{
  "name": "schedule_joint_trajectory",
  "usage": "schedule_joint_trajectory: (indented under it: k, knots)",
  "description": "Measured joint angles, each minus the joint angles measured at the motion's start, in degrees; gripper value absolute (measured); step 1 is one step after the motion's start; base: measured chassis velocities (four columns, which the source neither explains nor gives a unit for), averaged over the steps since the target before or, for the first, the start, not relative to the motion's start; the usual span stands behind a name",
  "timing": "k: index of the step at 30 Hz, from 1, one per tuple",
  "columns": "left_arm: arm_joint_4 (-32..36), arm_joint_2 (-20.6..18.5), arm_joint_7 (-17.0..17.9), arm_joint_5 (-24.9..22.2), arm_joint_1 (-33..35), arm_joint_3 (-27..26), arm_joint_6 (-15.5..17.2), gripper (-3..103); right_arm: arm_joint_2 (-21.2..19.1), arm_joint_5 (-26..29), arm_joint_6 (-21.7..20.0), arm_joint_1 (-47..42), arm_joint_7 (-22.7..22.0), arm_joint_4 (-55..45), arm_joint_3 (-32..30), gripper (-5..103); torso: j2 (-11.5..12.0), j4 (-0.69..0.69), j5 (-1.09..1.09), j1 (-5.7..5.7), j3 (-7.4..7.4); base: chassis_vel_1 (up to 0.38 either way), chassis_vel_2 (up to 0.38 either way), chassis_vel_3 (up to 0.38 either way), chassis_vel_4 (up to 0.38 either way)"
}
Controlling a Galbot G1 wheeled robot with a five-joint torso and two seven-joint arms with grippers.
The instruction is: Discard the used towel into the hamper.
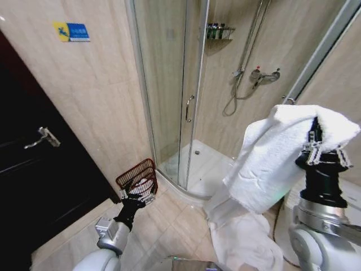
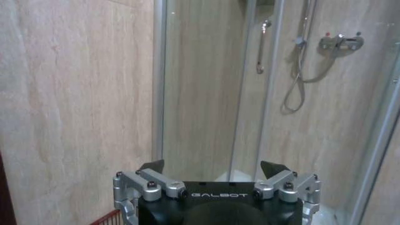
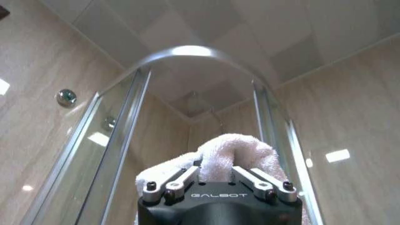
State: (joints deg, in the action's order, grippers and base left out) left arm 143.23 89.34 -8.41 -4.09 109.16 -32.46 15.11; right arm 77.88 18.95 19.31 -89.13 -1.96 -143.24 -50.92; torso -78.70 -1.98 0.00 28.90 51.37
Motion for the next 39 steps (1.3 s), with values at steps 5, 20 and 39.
schedule_joint_trajectory:
  k: [5, 20, 39]
  knots:
    - [0.00, 0.00, 0.00, 0.00, 0.00, 0.00, 0.00, 100, -0.25, -0.03, 0.01, 0.12, 0.03, 0.00, 0.06, 9, -0.01, 0.01, -0.01, -0.01, 0.00, 0.104, -0.092, -0.108, 0.121]
    - [0.00, 0.01, 0.00, 0.00, -0.01, 0.00, 0.00, 100, 0.15, -0.26, 1.04, -0.09, 1.90, 0.00, 0.80, 9, 0.03, 0.00, 0.00, 0.03, 0.01, -0.015, 0.011, 0.018, -0.015]
    - [0.00, 0.01, 0.00, 0.00, 0.00, 0.00, 0.00, 100, -0.07, -0.03, 2.39, -0.35, 1.69, 0.00, 0.69, 9, -0.01, 0.00, 0.00, -0.01, 0.00, 0.083, -0.077, -0.075, 0.077]
